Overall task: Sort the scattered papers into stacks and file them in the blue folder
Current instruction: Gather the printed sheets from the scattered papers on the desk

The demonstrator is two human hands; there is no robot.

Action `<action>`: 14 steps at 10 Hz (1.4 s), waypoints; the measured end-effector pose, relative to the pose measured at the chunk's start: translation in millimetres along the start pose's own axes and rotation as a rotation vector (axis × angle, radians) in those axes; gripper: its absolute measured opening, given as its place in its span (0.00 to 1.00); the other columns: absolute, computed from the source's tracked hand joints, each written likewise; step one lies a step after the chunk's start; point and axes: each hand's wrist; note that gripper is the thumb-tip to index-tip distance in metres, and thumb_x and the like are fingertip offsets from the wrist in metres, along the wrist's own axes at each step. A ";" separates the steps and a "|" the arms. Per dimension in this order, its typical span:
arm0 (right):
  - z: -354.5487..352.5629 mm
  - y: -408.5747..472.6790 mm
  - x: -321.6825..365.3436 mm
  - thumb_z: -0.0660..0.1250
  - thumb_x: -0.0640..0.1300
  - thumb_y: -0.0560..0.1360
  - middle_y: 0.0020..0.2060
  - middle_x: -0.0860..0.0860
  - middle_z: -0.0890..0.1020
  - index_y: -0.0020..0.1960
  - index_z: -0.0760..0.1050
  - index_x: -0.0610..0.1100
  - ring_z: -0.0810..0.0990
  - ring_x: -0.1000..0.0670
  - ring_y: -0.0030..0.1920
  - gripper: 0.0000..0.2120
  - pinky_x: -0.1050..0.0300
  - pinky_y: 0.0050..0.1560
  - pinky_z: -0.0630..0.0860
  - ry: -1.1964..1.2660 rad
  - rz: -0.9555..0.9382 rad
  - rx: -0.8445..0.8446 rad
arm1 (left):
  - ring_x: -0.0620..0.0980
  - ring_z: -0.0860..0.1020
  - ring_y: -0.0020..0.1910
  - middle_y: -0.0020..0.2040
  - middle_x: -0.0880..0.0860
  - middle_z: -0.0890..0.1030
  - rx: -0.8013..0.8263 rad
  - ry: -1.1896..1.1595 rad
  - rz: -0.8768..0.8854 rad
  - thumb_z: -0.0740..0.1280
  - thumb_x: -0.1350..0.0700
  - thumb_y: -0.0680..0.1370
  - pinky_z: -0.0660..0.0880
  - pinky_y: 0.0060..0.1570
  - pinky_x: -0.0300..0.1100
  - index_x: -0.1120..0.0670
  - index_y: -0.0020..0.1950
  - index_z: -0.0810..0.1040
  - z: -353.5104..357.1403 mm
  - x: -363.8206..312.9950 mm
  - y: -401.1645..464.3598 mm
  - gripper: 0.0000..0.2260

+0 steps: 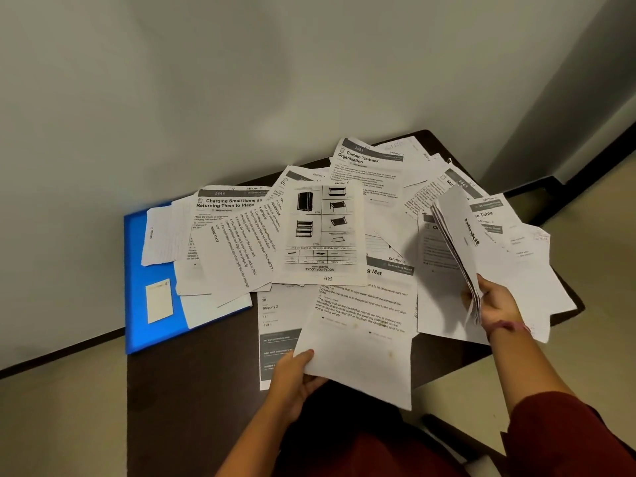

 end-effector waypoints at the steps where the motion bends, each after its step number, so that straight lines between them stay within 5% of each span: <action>1: 1.1 -8.2 -0.6 0.55 0.37 0.81 0.23 0.51 0.80 0.44 0.72 0.40 0.77 0.56 0.21 0.10 0.65 0.21 0.72 -0.012 -0.003 0.012 | 0.59 0.80 0.51 0.53 0.61 0.81 0.043 -0.047 -0.025 0.59 0.66 0.81 0.82 0.37 0.46 0.60 0.56 0.73 6.5 -8.6 -2.9 0.06; 3: -1.2 -23.6 -3.0 0.54 0.37 0.81 0.22 0.49 0.79 0.41 0.71 0.39 0.78 0.55 0.21 0.11 0.65 0.21 0.73 0.059 0.026 0.034 | 0.59 0.80 0.52 0.51 0.60 0.82 0.149 -0.141 -0.048 0.57 0.68 0.81 0.82 0.41 0.46 0.59 0.54 0.74 13.1 -28.7 -20.1 0.09; 6: -4.3 -23.7 -11.4 0.56 0.38 0.81 0.23 0.50 0.80 0.43 0.71 0.40 0.79 0.55 0.22 0.09 0.64 0.23 0.75 0.025 0.023 0.032 | 0.59 0.84 0.35 0.47 0.65 0.83 0.247 -0.281 -0.110 0.58 0.72 0.78 0.78 0.24 0.39 0.63 0.56 0.74 -12.7 -47.7 -39.2 0.11; 7: -1.3 -28.2 -11.8 0.66 0.36 0.75 0.24 0.49 0.81 0.44 0.72 0.40 0.80 0.54 0.23 0.03 0.63 0.22 0.74 0.034 0.044 0.043 | 0.60 0.84 0.34 0.51 0.68 0.80 0.337 -0.289 -0.155 0.59 0.72 0.76 0.79 0.25 0.41 0.65 0.57 0.74 -23.8 -49.2 -49.3 0.11; 8: -2.2 -25.9 -13.5 0.83 0.33 0.31 0.25 0.47 0.81 0.44 0.73 0.38 0.81 0.52 0.24 0.42 0.63 0.22 0.74 0.070 0.013 0.138 | 0.61 0.84 0.37 0.57 0.70 0.77 0.408 -0.257 -0.192 0.62 0.72 0.72 0.81 0.29 0.44 0.67 0.61 0.73 -38.3 -45.0 -54.7 0.17; 9: 5.7 -33.3 -15.8 0.84 0.33 0.46 0.24 0.47 0.80 0.43 0.72 0.38 0.80 0.52 0.23 0.30 0.64 0.22 0.74 0.032 0.019 0.161 | 0.66 0.81 0.50 0.62 0.70 0.74 0.462 -0.229 -0.205 0.67 0.72 0.72 0.79 0.38 0.50 0.64 0.65 0.71 -53.4 -42.3 -57.3 0.21; 10: 9.6 -35.3 -20.5 0.65 0.36 0.76 0.24 0.47 0.81 0.44 0.72 0.38 0.80 0.52 0.23 0.03 0.63 0.23 0.75 0.055 0.047 0.082 | 0.65 0.74 0.62 0.61 0.68 0.76 0.438 -0.155 -0.176 0.66 0.69 0.72 0.75 0.45 0.49 0.62 0.65 0.71 -64.3 -39.9 -58.9 0.21; 13: 16.2 -21.2 -29.4 0.58 0.39 0.81 0.24 0.48 0.81 0.48 0.72 0.38 0.80 0.53 0.23 0.06 0.63 0.23 0.75 -0.012 0.056 0.065 | 0.66 0.72 0.66 0.60 0.65 0.78 0.391 -0.109 -0.121 0.66 0.66 0.73 0.74 0.50 0.52 0.60 0.67 0.71 -82.6 -38.9 -61.1 0.22; 14: 21.2 -20.6 -32.0 0.72 0.36 0.70 0.29 0.47 0.83 0.55 0.73 0.40 0.82 0.51 0.27 0.16 0.62 0.25 0.77 -0.028 0.020 0.070 | 0.66 0.72 0.65 0.61 0.66 0.78 0.383 -0.142 -0.113 0.66 0.66 0.73 0.73 0.50 0.54 0.60 0.67 0.71 -92.1 -43.7 -61.5 0.22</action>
Point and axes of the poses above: each hand's wrist, its own y-axis towards the middle knuckle, its own z-axis out of the palm, x = y × z
